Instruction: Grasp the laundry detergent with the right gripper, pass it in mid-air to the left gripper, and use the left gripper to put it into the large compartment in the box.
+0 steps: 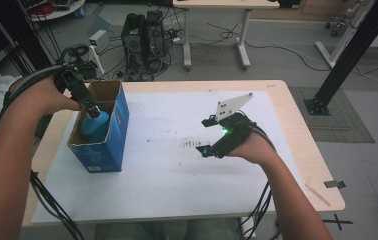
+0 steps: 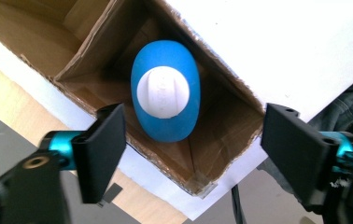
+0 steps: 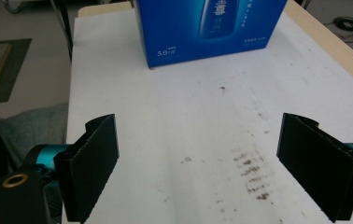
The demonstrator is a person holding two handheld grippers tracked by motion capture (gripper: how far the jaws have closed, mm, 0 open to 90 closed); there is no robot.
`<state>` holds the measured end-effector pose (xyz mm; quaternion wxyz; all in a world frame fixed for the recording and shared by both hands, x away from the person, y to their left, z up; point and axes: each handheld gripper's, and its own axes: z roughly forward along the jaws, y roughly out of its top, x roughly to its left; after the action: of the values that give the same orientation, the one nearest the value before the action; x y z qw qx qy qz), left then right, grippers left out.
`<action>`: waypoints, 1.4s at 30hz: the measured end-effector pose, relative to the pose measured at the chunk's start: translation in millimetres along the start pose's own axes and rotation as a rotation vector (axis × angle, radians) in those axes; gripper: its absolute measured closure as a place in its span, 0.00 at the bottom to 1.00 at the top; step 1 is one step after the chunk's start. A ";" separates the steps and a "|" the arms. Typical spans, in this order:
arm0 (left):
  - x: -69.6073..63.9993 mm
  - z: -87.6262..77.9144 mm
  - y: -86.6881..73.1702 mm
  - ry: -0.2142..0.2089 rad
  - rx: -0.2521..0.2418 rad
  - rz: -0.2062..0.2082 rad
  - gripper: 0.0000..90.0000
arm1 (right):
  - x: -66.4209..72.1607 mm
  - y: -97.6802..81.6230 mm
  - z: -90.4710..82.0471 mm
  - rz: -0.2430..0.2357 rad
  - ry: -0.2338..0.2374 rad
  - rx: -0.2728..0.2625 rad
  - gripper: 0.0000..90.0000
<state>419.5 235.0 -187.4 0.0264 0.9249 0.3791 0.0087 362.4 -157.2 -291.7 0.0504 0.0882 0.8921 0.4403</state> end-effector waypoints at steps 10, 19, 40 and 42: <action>-15.9 -4.7 14.8 -0.021 -0.006 0.109 0.19 | -8.0 13.4 -16.7 -0.004 -0.005 0.096 0.13; -30.5 1.7 31.5 -0.019 0.007 0.209 0.10 | -12.1 22.3 -25.7 0.006 -0.009 0.166 0.13; -83.9 37.8 73.7 -0.026 0.056 0.574 0.06 | -29.0 31.3 -17.5 -0.007 0.021 0.409 0.13; -88.1 43.0 76.7 -0.023 0.056 0.597 0.06 | -29.8 31.6 -16.6 -0.002 0.025 0.418 0.13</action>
<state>412.1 116.8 -225.8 0.0012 0.9959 0.0903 -0.0048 392.4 -157.3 -256.2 0.0206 0.0904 0.9647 0.2465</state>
